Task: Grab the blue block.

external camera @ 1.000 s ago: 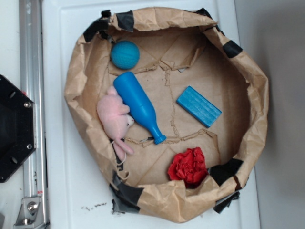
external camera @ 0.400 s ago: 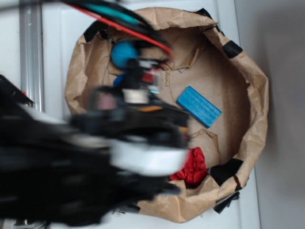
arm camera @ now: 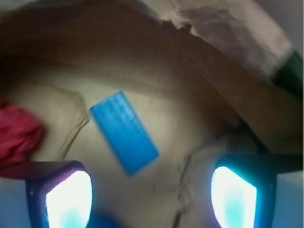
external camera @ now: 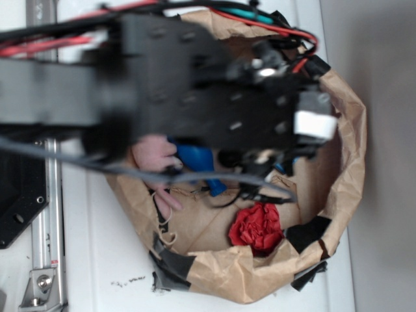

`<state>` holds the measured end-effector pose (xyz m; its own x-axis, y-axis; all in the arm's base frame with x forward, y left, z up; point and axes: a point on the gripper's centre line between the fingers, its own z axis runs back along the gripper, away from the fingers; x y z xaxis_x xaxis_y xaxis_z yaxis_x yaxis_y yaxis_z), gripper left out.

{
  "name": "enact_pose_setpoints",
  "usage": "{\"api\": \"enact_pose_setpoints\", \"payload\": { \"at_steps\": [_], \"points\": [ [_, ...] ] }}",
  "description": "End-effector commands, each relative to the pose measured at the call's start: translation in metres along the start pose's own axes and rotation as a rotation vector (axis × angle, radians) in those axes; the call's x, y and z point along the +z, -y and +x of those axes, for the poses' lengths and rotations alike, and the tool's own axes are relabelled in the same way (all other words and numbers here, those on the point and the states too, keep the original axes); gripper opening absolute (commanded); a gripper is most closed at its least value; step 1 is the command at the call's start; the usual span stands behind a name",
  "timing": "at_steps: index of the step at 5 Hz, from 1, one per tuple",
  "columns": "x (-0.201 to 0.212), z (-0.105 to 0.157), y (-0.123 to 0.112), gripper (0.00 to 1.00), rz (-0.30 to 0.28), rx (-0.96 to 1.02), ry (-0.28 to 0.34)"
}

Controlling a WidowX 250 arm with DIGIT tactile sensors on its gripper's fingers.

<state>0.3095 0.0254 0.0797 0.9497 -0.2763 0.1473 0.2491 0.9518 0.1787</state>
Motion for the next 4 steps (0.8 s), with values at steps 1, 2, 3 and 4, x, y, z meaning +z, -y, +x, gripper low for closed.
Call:
{"api": "enact_pose_setpoints", "payload": {
  "at_steps": [1,2,3,4],
  "points": [
    [-0.053,0.040,0.011,1.00,-0.082,-0.136,0.014],
    [-0.067,0.032,0.038,1.00,-0.079,-0.228,-0.018],
    [-0.070,0.005,0.050,1.00,-0.094,-0.267,-0.040],
    [-0.065,-0.015,0.050,1.00,-0.115,-0.288,-0.044]
  ]
}}
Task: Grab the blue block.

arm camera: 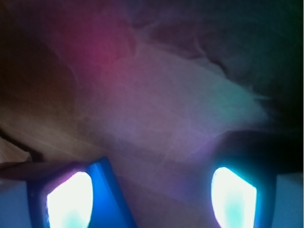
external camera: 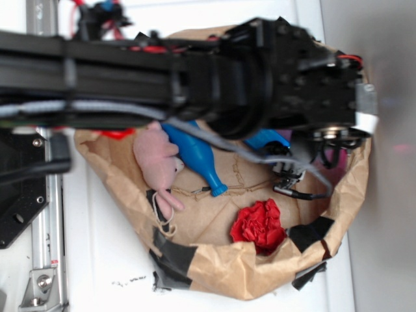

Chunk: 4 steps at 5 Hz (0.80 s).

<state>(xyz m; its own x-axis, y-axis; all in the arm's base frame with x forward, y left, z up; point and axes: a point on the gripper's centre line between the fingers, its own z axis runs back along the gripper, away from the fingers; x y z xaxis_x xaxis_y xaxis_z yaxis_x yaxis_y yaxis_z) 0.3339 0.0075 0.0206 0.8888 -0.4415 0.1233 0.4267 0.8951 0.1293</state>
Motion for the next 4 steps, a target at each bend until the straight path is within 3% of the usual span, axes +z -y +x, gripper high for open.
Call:
{"api": "enact_pose_setpoints", "payload": {
  "at_steps": [1,3,4],
  "points": [
    [0.001,-0.038,0.024,1.00,-0.080,-0.084,-0.035],
    [-0.014,-0.033,0.031,1.00,-0.079,-0.076,-0.114],
    [-0.031,-0.026,0.030,0.00,-0.081,0.031,-0.202]
  ]
}}
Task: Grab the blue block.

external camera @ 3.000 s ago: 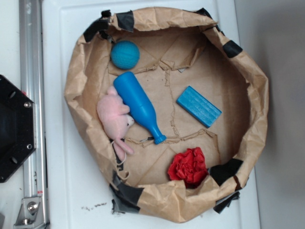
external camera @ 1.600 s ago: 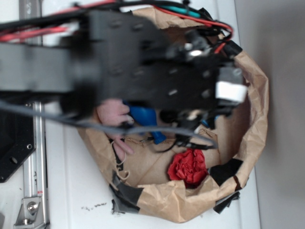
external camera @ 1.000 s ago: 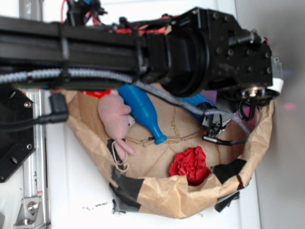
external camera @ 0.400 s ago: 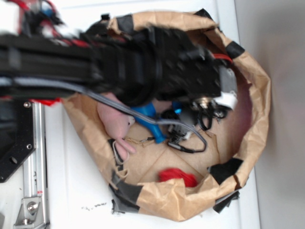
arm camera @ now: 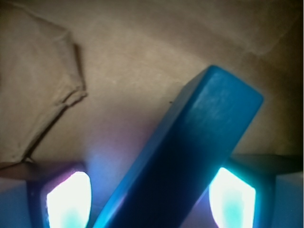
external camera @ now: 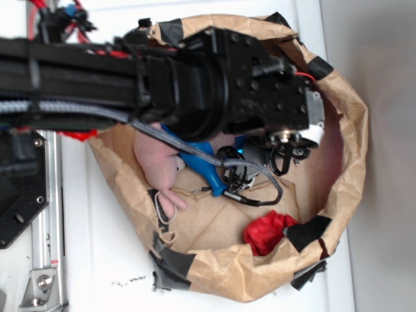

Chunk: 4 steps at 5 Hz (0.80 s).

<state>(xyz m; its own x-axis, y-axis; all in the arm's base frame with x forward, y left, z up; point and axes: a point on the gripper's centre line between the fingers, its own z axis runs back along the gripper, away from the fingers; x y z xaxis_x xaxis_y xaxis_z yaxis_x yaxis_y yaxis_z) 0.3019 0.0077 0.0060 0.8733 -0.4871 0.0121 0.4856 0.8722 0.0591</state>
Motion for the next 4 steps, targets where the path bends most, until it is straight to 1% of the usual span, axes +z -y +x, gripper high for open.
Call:
{"api": "enact_pose_setpoints", "payload": {
  "at_steps": [1,2,3,4],
  "points": [
    [-0.016,0.009,0.005,0.00,-0.051,0.337,-0.154],
    [0.033,-0.003,-0.007,0.00,-0.022,0.577,-0.312],
    [0.083,-0.021,0.003,0.00,-0.100,0.677,-0.259],
    [0.134,-0.040,0.003,0.00,-0.132,0.732,-0.283]
  ]
}}
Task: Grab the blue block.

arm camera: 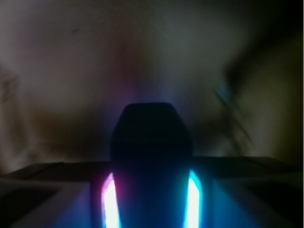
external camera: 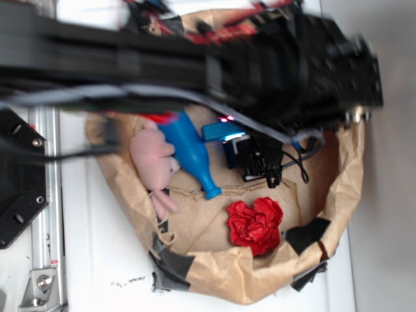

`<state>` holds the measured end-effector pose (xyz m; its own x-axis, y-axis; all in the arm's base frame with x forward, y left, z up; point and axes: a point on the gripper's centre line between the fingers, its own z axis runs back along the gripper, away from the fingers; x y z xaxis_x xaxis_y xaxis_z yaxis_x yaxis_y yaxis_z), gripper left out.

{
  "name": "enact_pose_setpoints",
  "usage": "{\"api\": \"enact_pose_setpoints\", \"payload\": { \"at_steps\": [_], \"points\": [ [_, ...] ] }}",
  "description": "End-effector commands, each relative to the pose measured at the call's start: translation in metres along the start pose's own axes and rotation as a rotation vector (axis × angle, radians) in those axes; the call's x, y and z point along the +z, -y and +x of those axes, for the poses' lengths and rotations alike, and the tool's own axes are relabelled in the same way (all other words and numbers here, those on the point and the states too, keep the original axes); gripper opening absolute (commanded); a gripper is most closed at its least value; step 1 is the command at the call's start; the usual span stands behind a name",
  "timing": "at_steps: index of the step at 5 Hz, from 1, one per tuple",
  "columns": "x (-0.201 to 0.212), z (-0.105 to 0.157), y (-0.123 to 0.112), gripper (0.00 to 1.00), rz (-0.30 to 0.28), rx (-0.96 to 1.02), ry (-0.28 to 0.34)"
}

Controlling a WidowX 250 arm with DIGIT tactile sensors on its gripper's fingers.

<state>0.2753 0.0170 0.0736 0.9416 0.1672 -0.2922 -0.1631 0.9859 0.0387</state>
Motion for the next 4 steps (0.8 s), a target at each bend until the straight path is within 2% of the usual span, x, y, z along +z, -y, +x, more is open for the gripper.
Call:
{"api": "enact_pose_setpoints", "payload": {
  "at_steps": [1,2,3,4],
  "points": [
    [0.070,-0.046,-0.003,0.00,-0.070,0.120,0.152],
    [0.076,-0.056,0.003,0.00,-0.121,0.144,0.234],
    [0.082,-0.055,0.012,0.00,-0.142,0.152,0.303],
    [0.080,-0.046,0.011,0.00,-0.135,0.165,0.285]
  ]
}}
